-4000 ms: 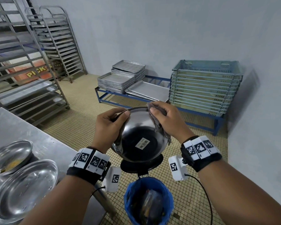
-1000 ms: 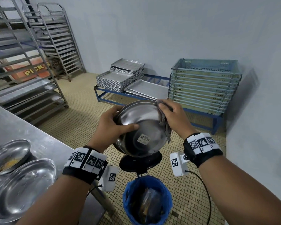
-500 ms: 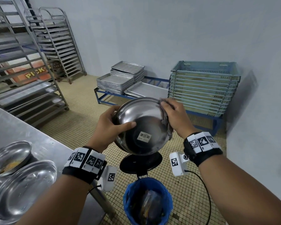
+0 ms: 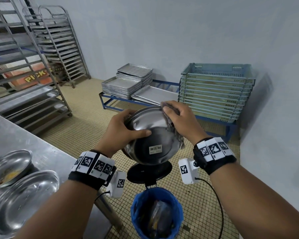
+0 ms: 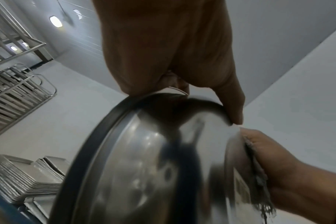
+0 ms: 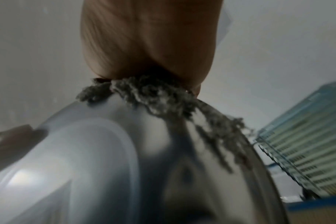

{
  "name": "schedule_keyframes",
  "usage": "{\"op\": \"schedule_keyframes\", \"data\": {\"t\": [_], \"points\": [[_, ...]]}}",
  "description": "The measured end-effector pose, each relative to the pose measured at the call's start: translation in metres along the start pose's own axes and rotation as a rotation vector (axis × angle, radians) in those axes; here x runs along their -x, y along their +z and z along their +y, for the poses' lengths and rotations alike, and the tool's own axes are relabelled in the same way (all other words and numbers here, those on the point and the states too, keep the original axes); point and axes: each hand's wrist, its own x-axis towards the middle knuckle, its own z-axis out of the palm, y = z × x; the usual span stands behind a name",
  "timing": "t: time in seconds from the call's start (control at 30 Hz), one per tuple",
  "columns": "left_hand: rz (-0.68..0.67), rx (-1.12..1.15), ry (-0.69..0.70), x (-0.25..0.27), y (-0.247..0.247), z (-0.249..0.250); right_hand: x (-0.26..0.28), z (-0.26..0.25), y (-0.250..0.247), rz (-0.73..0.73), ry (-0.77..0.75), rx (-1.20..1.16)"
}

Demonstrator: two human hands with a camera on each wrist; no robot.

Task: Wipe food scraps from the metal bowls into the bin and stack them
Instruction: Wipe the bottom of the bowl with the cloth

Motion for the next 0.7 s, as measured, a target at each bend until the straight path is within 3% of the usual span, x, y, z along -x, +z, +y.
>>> {"op": "schedule_keyframes", "data": {"t": [0.17, 0.4, 0.57, 0.7], "points": [[0.053, 0.034, -0.023, 0.0, -0.006, -0.001, 0.004, 0.019, 0.0, 0.06, 0.119, -0.078], [-0.005, -0.005, -0.017, -0.003, 0.006, 0.001, -0.008, -0.012, 0.011, -0.035, -0.09, 0.134], [0.113, 0.126, -0.023, 0.002, -0.007, -0.008, 0.003, 0.017, 0.002, 0.048, 0.119, -0.106], [0.096, 0.151, -0.042, 0.004, -0.005, -0.011, 0.001, 0.018, 0.004, 0.083, 0.146, -0.129]]}}
